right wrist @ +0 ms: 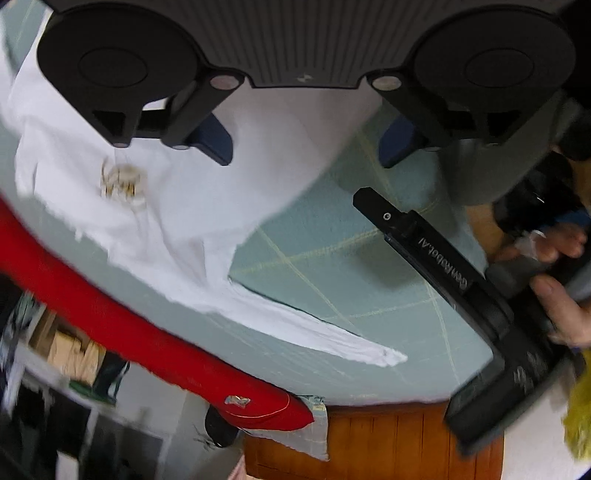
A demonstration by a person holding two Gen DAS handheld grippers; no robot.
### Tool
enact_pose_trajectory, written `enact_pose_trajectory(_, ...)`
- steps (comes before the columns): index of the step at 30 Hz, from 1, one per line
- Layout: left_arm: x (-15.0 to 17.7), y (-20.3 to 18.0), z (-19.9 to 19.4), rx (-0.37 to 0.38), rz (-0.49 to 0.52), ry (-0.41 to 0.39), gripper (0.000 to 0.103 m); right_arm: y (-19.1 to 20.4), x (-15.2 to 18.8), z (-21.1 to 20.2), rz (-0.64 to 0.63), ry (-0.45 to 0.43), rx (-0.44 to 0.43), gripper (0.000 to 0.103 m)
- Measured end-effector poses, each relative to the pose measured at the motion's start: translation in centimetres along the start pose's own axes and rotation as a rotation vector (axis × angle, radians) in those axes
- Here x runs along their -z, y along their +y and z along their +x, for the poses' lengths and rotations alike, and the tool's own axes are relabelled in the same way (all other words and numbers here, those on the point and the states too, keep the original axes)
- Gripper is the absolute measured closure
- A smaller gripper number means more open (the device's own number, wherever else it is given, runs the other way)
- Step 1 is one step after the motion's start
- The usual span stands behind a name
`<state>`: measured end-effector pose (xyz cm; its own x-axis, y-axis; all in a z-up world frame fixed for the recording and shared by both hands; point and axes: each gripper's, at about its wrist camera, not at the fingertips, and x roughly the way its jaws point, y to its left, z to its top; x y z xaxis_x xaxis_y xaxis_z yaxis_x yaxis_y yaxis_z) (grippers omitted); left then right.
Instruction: Fold clothes
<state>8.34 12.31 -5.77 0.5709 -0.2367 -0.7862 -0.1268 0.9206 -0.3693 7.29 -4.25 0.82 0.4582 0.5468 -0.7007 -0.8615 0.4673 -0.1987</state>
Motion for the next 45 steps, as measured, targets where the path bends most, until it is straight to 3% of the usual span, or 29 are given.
enact_pose_trajectory(4, -0.4, 0.8, 0.0, 0.046, -0.038, -0.007, 0.033, 2.6, -0.4, 2.8, -0.089, 0.062, 0.090, 0.011)
enact_pose_trajectory(7, -0.5, 1.1, 0.2, 0.099, -0.050, -0.008, 0.033, 2.1, 0.1, 3.3, -0.114, 0.095, 0.185, 0.011)
enact_pose_trajectory(14, -0.7, 0.2, 1.5, 0.193, -0.043, -0.001, 0.034, -3.4, 1.8, 0.5, 0.039, 0.105, 0.262, 0.010)
enact_pose_trajectory(18, -0.5, -0.7, 3.2, 0.278, -0.062, 0.012, 0.036, -6.0, 3.0, 0.9, 0.119, 0.126, 0.300, 0.010)
enact_pose_trajectory(28, 0.8, 0.0, 8.5, 0.478, -0.299, 0.010, 0.055, -10.2, 7.0, 1.7, 0.358, 0.113, 0.192, 0.008)
enact_pose_trajectory(36, 2.0, -1.4, 9.7, 0.531, -0.304, -0.057, 0.058, -11.2, 8.1, 1.4, 0.439, 0.074, 0.159, 0.008)
enact_pose_trajectory(37, 2.4, -1.6, 9.6, 0.542, -0.301, -0.053, 0.061, -11.2, 8.2, 1.2, 0.446, 0.069, 0.158, 0.008)
enact_pose_trajectory(39, 2.6, -1.6, 9.6, 0.519, -0.296, -0.049, 0.080, -11.3, 8.5, 0.6, 0.459, 0.060, 0.157, 0.008)
enact_pose_trajectory(40, 2.5, -1.3, 9.7, 0.500, -0.308, -0.041, 0.096, -11.2, 8.6, 0.2, 0.462, 0.056, 0.160, 0.008)
enact_pose_trajectory(45, 1.7, -1.4, 8.5, 0.432, -0.273, -0.044, 0.096, -10.4, 9.1, -2.4, 0.445, 0.028, 0.184, 0.008)
